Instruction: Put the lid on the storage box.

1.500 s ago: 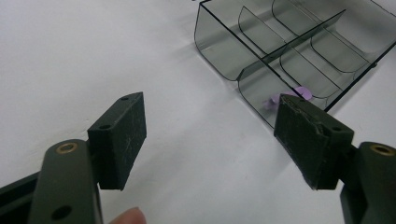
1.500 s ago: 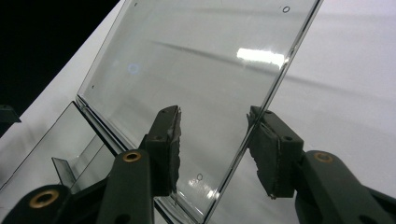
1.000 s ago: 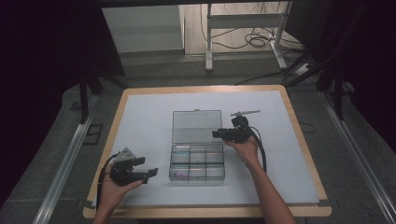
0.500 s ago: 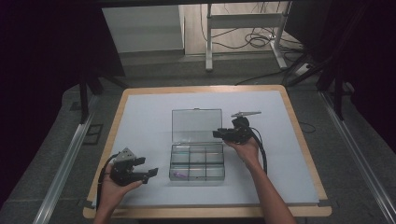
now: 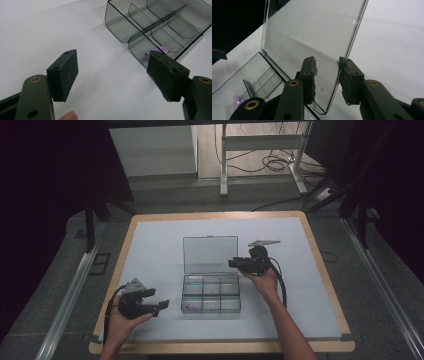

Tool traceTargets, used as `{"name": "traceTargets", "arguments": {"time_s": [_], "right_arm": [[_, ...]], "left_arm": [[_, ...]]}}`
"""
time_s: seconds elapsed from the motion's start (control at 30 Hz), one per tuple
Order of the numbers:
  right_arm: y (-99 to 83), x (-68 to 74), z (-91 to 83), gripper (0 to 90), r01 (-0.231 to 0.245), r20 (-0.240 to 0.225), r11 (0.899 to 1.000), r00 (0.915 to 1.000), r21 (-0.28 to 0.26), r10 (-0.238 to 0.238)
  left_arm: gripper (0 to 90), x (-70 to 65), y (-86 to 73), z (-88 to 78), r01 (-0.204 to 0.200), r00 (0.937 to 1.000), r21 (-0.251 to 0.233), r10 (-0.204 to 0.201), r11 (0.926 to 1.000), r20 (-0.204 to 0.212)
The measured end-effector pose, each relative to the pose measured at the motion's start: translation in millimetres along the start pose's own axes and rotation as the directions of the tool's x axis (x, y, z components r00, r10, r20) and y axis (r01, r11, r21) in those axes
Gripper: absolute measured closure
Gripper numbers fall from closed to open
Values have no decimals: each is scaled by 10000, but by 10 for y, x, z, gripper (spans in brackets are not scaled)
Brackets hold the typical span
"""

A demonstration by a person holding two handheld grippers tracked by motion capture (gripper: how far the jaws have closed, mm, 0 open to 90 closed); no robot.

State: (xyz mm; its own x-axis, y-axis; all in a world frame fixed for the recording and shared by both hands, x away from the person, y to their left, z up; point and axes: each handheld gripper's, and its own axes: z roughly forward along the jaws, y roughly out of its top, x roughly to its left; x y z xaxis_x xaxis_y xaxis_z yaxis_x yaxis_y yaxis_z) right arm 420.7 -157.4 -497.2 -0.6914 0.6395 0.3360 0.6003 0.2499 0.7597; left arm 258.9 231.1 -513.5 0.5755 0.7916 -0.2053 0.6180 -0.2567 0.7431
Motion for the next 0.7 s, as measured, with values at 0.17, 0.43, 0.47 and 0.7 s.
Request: {"name": "traceTargets", "arguments": {"time_s": [0.17,0.43,0.47,0.7], "right_arm": [[-7,5,-5,661,41,10,10000,10000,-83,-40],[-11,16,-28,678,142,-11,9998,9999,-168,-142],[-13,19,-27,678,159,0,9997,9999,-200,-159],[-27,27,-42,690,202,-23,9992,9998,-333,-203]], "left_arm": [[255,-1,-1,4,-8,10000,21,8,10000,-3],[256,4,-1,-2,17,10000,9,-17,10000,-21],[256,4,-1,-2,18,10000,14,-18,10000,-22],[256,12,-1,-18,44,10000,-35,-44,10000,-41]]}}
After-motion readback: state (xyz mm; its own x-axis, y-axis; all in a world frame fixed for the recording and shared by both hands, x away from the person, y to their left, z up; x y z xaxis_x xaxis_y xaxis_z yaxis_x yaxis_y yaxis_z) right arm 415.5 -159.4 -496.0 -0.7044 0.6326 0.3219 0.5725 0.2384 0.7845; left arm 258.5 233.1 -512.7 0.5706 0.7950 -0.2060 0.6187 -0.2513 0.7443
